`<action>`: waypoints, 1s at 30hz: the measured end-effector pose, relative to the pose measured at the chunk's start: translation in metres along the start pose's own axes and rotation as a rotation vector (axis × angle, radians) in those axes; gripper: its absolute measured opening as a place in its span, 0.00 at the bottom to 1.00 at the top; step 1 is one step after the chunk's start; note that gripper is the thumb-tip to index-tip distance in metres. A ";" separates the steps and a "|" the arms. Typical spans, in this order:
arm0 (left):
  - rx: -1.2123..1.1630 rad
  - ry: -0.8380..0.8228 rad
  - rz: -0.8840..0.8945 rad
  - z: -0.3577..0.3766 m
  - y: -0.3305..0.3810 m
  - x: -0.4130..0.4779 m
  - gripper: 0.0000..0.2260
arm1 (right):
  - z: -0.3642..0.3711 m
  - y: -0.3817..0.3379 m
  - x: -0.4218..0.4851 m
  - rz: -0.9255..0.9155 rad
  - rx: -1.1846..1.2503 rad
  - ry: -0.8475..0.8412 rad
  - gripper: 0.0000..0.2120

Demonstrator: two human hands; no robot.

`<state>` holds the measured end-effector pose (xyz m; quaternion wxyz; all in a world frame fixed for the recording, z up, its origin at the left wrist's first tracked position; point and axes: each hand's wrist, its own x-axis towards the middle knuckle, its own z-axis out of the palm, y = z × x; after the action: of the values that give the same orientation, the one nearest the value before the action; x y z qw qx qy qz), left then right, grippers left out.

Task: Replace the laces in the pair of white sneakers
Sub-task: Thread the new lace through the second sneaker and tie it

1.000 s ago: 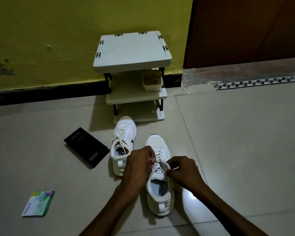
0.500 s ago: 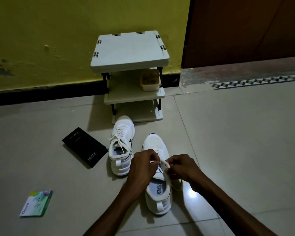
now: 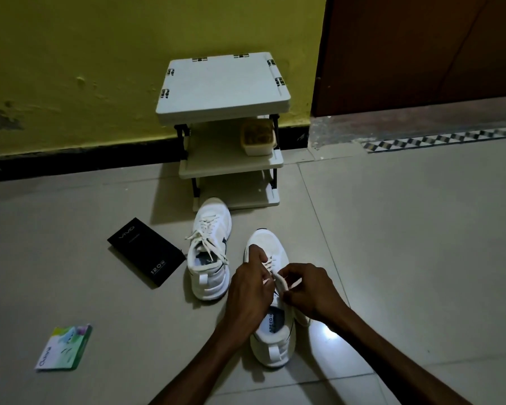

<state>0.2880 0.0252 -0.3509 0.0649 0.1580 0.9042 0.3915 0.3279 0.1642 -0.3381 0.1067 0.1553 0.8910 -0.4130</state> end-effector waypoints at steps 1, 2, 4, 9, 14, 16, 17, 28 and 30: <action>0.006 -0.005 -0.009 0.002 0.000 -0.001 0.16 | 0.001 0.000 0.001 -0.004 -0.002 0.002 0.14; 0.001 -0.010 -0.022 0.003 0.000 -0.002 0.16 | 0.001 0.001 0.001 -0.005 0.003 0.002 0.14; -0.048 -0.017 -0.055 0.005 -0.002 -0.002 0.17 | 0.002 0.003 0.003 0.002 0.016 -0.007 0.16; -0.185 0.052 -0.142 0.004 -0.009 0.001 0.15 | -0.002 0.010 0.007 -0.034 0.117 -0.061 0.08; -0.174 0.027 -0.176 0.004 -0.012 0.004 0.17 | -0.004 0.009 0.007 -0.012 0.394 0.038 0.03; -0.129 -0.021 -0.187 0.003 -0.011 0.009 0.21 | 0.000 0.007 0.010 -0.010 0.369 0.096 0.04; -0.112 -0.050 -0.195 0.002 -0.011 0.011 0.23 | 0.001 0.005 0.013 -0.009 0.327 0.108 0.05; -0.017 -0.173 -0.161 -0.002 -0.011 0.014 0.24 | -0.098 -0.083 -0.004 -0.208 0.882 0.140 0.12; 0.017 -0.157 -0.116 -0.004 -0.008 0.013 0.21 | -0.099 -0.090 -0.004 -0.176 1.089 0.005 0.11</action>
<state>0.2731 0.0214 -0.3544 0.1566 0.1362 0.9073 0.3657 0.2932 0.1849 -0.2108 -0.0261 0.1141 0.5583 -0.8213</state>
